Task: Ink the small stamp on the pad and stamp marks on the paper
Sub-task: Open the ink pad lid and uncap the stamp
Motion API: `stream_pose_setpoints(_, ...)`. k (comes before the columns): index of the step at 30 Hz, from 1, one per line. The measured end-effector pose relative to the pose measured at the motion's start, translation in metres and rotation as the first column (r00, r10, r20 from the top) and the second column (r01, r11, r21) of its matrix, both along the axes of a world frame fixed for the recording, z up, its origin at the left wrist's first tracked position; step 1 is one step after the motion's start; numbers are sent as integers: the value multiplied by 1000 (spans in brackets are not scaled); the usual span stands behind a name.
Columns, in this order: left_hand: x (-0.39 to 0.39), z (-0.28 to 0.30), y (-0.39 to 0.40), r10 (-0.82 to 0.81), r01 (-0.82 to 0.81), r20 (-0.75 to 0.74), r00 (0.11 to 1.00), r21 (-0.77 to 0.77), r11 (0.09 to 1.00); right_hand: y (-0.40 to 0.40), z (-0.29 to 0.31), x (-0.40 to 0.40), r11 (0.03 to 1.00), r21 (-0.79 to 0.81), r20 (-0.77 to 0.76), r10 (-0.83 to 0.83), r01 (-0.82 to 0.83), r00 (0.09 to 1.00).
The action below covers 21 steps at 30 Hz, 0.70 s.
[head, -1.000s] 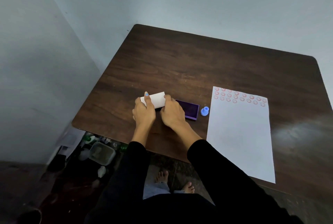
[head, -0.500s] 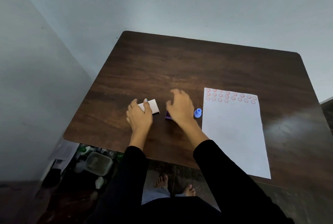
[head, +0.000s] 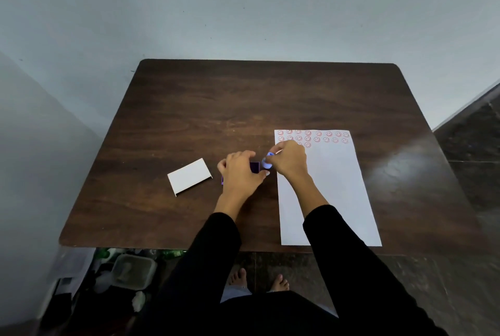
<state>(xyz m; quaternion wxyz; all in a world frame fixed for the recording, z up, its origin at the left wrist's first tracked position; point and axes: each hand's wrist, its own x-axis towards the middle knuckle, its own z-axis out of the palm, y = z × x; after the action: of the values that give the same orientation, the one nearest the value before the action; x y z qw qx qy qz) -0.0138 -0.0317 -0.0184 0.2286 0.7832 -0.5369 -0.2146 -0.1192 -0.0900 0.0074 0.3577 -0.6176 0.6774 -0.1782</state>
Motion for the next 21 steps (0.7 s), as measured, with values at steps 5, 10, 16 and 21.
stream_pose_setpoints(5,-3,5,-18,18,-19,-27,999,-12,1000,-8,10,2,998,-16,168,-58,62,984)
stream_pose_setpoints(10,4,8,-28,83,-85,-57,995,-48,995,-16,15,10,990,101,297,-125,99,947)
stream_pose_setpoints(16,10,3,-32,92,-94,-20,996,-107,990,-21,18,17,977,166,358,-183,131,915)
stream_pose_setpoints(21,8,2,-30,114,-116,-19,993,-151,982,-21,15,15,978,145,329,-189,148,925)
